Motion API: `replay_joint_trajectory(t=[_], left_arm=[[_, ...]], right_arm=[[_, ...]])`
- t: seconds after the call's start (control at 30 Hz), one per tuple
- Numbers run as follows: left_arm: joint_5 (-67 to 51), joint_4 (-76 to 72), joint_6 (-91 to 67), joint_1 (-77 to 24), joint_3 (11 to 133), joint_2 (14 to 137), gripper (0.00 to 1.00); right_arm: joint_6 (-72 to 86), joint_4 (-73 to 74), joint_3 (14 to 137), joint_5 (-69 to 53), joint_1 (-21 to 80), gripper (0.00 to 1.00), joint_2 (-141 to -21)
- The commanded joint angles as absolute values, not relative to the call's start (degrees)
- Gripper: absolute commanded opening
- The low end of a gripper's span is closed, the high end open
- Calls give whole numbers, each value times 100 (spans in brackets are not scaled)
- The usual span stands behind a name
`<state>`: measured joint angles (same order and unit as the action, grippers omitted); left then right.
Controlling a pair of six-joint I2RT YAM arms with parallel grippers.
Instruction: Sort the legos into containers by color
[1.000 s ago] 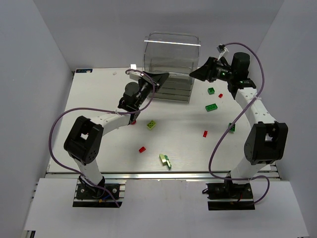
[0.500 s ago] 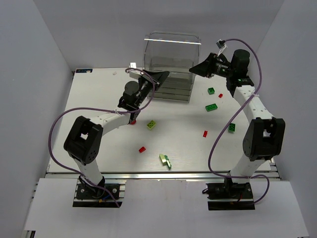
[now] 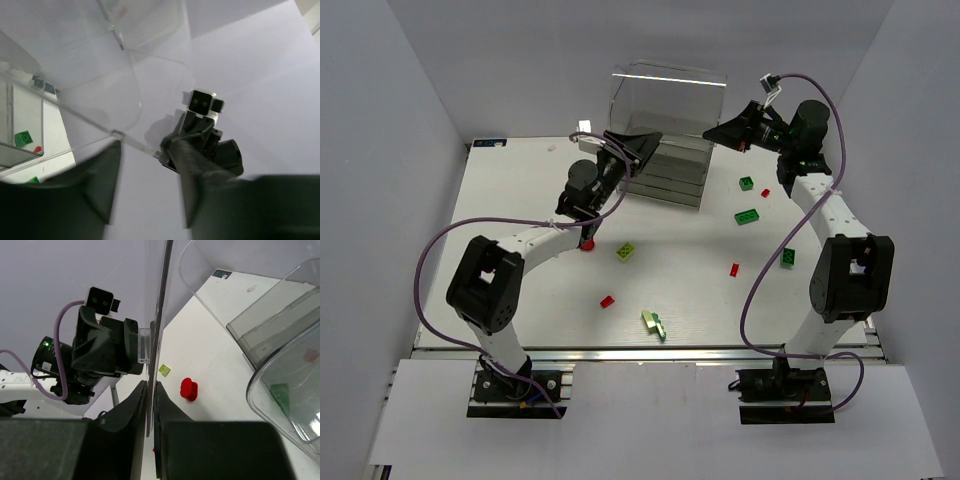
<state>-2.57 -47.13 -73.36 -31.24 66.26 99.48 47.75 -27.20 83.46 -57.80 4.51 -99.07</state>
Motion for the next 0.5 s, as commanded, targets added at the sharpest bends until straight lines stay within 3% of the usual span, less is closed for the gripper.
replay_joint_trajectory(t=[0.0, 0.17, 0.47], left_arm=[[-281, -4843, -7313, -3129, 6777, 9378, 63], [-536, -4413, -6935, -3129, 6443, 8799, 75], [-80, -2456, -5731, -3129, 5064, 6798, 75]], right_arm=[[4825, -3480, 8569, -6021, 466, 0, -9861], [4825, -3402, 8736, -5994, 448, 0, -9870], [5255, -3507, 8973, -5819, 440, 0, -9861]])
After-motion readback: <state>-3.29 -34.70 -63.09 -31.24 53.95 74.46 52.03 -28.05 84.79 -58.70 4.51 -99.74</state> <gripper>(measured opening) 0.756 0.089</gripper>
